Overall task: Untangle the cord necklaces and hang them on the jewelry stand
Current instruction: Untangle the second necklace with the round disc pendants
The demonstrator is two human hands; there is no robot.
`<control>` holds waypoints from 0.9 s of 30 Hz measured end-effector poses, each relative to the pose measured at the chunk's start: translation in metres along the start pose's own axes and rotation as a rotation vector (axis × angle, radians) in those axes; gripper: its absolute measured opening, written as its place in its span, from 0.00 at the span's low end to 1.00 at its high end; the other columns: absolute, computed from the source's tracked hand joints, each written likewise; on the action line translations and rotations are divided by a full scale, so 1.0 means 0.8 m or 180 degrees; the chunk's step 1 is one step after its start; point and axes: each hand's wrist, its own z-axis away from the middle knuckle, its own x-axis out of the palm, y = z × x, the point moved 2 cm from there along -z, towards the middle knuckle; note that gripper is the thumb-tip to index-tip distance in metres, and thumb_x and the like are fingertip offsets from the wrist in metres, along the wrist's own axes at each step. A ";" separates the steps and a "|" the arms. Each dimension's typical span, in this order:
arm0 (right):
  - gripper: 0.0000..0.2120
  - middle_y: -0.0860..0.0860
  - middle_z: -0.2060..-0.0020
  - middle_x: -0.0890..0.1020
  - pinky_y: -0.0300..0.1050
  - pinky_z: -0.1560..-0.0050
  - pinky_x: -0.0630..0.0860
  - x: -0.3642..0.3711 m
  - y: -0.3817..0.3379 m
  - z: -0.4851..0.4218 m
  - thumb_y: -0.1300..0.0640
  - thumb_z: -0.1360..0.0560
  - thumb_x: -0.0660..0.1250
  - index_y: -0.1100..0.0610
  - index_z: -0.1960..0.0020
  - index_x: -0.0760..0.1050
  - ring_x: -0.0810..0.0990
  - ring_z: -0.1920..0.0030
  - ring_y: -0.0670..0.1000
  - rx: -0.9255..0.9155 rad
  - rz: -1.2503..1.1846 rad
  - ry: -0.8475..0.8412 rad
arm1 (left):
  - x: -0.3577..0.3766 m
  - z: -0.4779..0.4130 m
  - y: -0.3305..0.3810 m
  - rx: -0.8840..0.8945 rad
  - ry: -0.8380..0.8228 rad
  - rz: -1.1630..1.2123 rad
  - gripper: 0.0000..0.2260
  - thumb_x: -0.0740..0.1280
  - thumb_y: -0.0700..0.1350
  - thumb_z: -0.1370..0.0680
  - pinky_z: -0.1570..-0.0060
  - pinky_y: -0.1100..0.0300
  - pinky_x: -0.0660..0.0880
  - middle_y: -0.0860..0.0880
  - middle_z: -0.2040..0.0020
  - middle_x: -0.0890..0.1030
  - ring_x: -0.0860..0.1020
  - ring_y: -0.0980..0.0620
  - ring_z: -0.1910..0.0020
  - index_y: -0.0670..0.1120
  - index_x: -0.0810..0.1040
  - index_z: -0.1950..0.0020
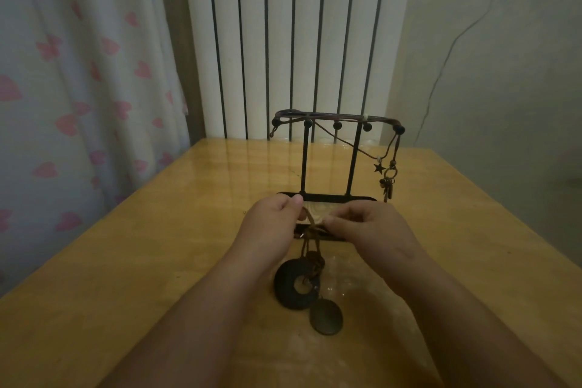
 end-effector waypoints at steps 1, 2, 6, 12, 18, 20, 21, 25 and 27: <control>0.06 0.47 0.59 0.82 0.41 0.57 0.74 0.004 0.000 0.000 0.50 0.22 0.66 0.48 0.54 0.81 0.79 0.56 0.46 -0.0046 0.0176 0.0035 | 0.001 0.001 0.000 0.0020 -0.0023 0.0002 0.13 0.57 0.52 0.16 0.63 0.64 0.66 0.54 0.55 0.78 0.75 0.59 0.55 0.51 0.78 0.53; 0.08 0.47 0.59 0.82 0.40 0.59 0.72 0.006 -0.001 0.000 0.50 0.20 0.63 0.49 0.55 0.79 0.79 0.57 0.45 -0.0035 0.0260 0.0065 | 0.000 0.001 -0.001 0.0036 -0.0030 -0.0020 0.13 0.57 0.52 0.16 0.62 0.64 0.67 0.54 0.54 0.79 0.75 0.59 0.55 0.51 0.79 0.52; 0.12 0.50 0.64 0.79 0.41 0.64 0.68 0.000 -0.004 0.000 0.53 0.17 0.58 0.55 0.53 0.76 0.73 0.67 0.46 0.0463 -0.0877 0.0039 | -0.002 -0.003 -0.006 0.0021 0.0034 -0.0151 0.10 0.60 0.51 0.17 0.63 0.64 0.66 0.53 0.54 0.80 0.76 0.58 0.55 0.51 0.80 0.48; 0.07 0.53 0.66 0.78 0.42 0.69 0.63 -0.004 -0.002 -0.001 0.66 0.21 0.58 0.58 0.48 0.73 0.69 0.71 0.48 0.0787 -0.2840 -0.0238 | 0.001 -0.007 -0.010 0.0031 0.0054 -0.0236 0.06 0.64 0.48 0.18 0.61 0.63 0.68 0.52 0.51 0.80 0.76 0.56 0.52 0.50 0.80 0.46; 0.06 0.48 0.62 0.79 0.41 0.63 0.66 -0.008 -0.002 0.001 0.53 0.23 0.66 0.53 0.51 0.81 0.74 0.63 0.47 0.0454 -0.0394 0.0003 | 0.002 -0.007 -0.009 0.0095 0.0092 -0.0290 0.06 0.64 0.48 0.18 0.62 0.64 0.68 0.53 0.53 0.81 0.77 0.58 0.54 0.51 0.80 0.47; 0.05 0.44 0.59 0.82 0.40 0.60 0.69 -0.005 -0.005 0.004 0.47 0.25 0.70 0.47 0.56 0.82 0.77 0.56 0.44 0.0160 0.0177 -0.0232 | 0.002 -0.006 -0.008 0.0121 0.0073 -0.0306 0.05 0.64 0.48 0.18 0.63 0.64 0.68 0.52 0.54 0.81 0.77 0.58 0.55 0.51 0.80 0.48; 0.05 0.43 0.59 0.82 0.39 0.59 0.71 -0.004 -0.004 0.004 0.46 0.25 0.70 0.45 0.58 0.81 0.78 0.56 0.43 0.0143 0.0361 -0.0313 | 0.003 -0.005 -0.007 0.0135 0.0067 -0.0309 0.05 0.64 0.48 0.18 0.63 0.64 0.68 0.52 0.54 0.81 0.77 0.58 0.55 0.50 0.80 0.48; 0.10 0.48 0.60 0.81 0.41 0.61 0.72 -0.006 0.002 0.000 0.49 0.20 0.63 0.50 0.56 0.79 0.77 0.60 0.48 0.0274 0.0668 -0.0344 | 0.003 -0.004 -0.009 0.0138 0.0056 -0.0289 0.05 0.65 0.48 0.19 0.63 0.64 0.68 0.52 0.55 0.81 0.78 0.57 0.56 0.50 0.80 0.49; 0.13 0.50 0.62 0.80 0.43 0.62 0.70 -0.007 0.005 0.000 0.51 0.18 0.60 0.56 0.54 0.78 0.74 0.64 0.49 0.0580 -0.0328 -0.0360 | 0.004 -0.005 -0.011 0.0105 0.0051 -0.0219 0.05 0.65 0.48 0.19 0.62 0.63 0.68 0.52 0.55 0.81 0.78 0.56 0.55 0.51 0.80 0.51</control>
